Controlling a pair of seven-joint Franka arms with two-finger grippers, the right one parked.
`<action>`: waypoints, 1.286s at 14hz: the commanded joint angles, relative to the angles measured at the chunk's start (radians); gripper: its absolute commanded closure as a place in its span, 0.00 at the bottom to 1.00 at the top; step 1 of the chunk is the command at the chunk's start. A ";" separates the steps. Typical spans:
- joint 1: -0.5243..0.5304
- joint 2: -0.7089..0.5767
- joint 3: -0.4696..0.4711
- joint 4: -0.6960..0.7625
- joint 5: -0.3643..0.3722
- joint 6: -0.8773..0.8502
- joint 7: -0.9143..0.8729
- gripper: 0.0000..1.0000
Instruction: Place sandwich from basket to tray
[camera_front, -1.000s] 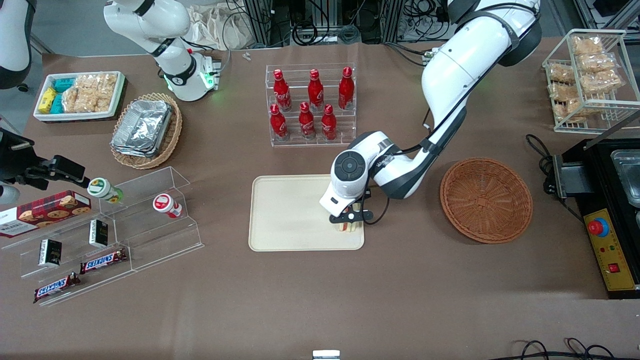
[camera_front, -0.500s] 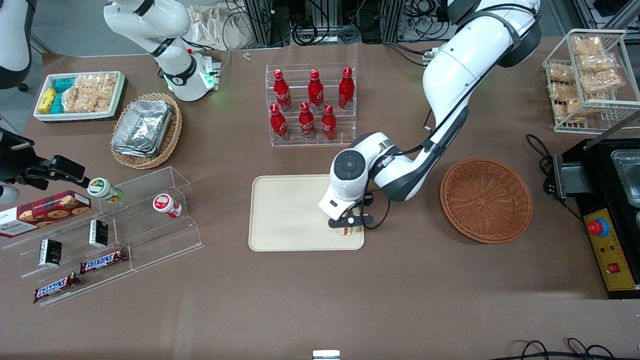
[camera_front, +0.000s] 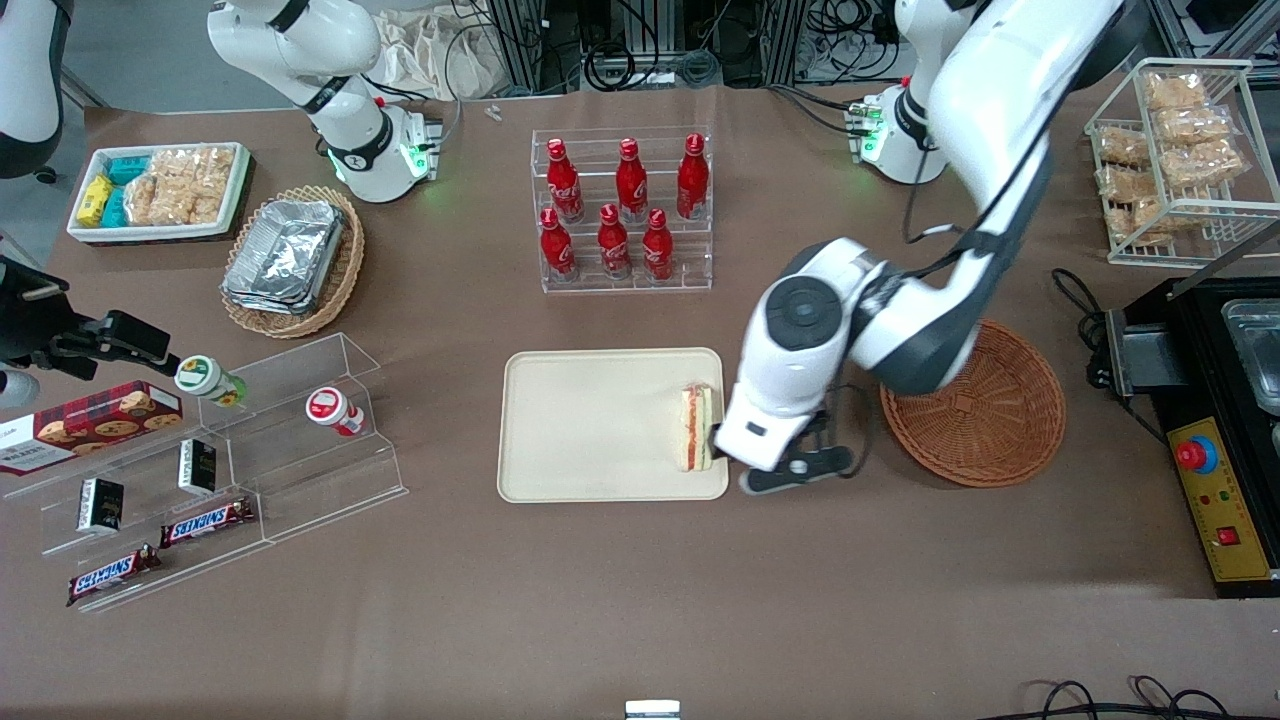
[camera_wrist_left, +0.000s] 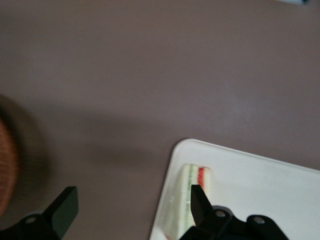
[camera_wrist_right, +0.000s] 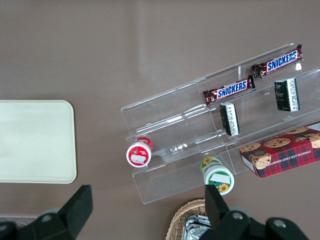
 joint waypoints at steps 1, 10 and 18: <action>0.106 -0.121 -0.014 -0.042 -0.117 -0.102 0.130 0.00; 0.162 -0.425 0.283 -0.226 -0.297 -0.205 0.744 0.00; 0.214 -0.494 0.418 -0.288 -0.334 -0.205 1.125 0.00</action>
